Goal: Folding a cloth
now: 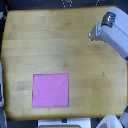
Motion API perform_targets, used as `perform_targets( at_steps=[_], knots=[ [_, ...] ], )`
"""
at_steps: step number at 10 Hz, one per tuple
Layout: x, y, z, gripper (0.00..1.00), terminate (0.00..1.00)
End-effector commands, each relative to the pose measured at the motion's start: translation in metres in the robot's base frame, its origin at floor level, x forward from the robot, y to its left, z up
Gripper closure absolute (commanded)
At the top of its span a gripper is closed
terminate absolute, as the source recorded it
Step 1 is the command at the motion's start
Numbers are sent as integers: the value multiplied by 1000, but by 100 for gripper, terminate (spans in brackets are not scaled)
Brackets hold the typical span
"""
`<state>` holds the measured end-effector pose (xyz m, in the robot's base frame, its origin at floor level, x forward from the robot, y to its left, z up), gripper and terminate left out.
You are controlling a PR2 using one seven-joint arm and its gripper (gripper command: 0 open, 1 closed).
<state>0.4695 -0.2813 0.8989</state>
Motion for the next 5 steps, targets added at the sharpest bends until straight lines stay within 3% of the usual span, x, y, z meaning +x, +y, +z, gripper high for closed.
perform_targets(
  at_steps=[1, 3, 5],
  knots=[
    [0, 3, -2, 0, 0],
    [-9, 5, -12, 0, 0],
    [-47, 9, -32, 0, 0]
  ],
)
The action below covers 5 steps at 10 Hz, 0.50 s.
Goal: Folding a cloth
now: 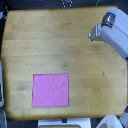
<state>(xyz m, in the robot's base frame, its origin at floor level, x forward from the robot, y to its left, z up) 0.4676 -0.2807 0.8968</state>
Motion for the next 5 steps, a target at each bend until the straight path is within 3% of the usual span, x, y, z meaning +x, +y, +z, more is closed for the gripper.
perform_targets(
  at_steps=[1, 2, 5],
  knots=[
    [-63, 18, -37, 0, 0],
    [-81, 30, -46, 0, 0],
    [-94, 85, -64, 0, 0]
  ],
)
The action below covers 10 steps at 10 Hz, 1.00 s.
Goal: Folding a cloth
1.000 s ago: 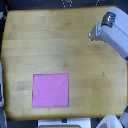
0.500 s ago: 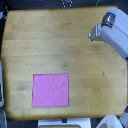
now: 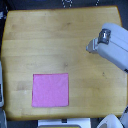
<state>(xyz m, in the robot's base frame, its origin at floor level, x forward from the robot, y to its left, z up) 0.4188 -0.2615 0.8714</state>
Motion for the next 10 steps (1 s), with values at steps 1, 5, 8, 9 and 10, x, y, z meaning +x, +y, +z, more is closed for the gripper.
perform_targets(
  at_steps=[1, 5, 8, 9, 10],
  knots=[
    [-37, 94, -42, 0, 0],
    [-50, 168, -55, 0, 0],
    [-75, 192, -67, 0, 0],
    [-86, 195, -71, 0, 0],
    [-98, 199, -75, 0, 0]
  ],
)
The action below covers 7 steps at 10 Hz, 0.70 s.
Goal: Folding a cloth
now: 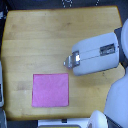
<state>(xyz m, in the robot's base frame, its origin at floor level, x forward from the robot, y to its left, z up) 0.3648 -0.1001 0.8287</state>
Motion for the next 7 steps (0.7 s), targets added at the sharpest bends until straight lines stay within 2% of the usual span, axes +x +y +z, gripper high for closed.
perform_targets(
  at_steps=[1, 7],
  knots=[
    [-53, 42, -38, 0, 0],
    [-84, 38, -52, 0, 0]
  ],
)
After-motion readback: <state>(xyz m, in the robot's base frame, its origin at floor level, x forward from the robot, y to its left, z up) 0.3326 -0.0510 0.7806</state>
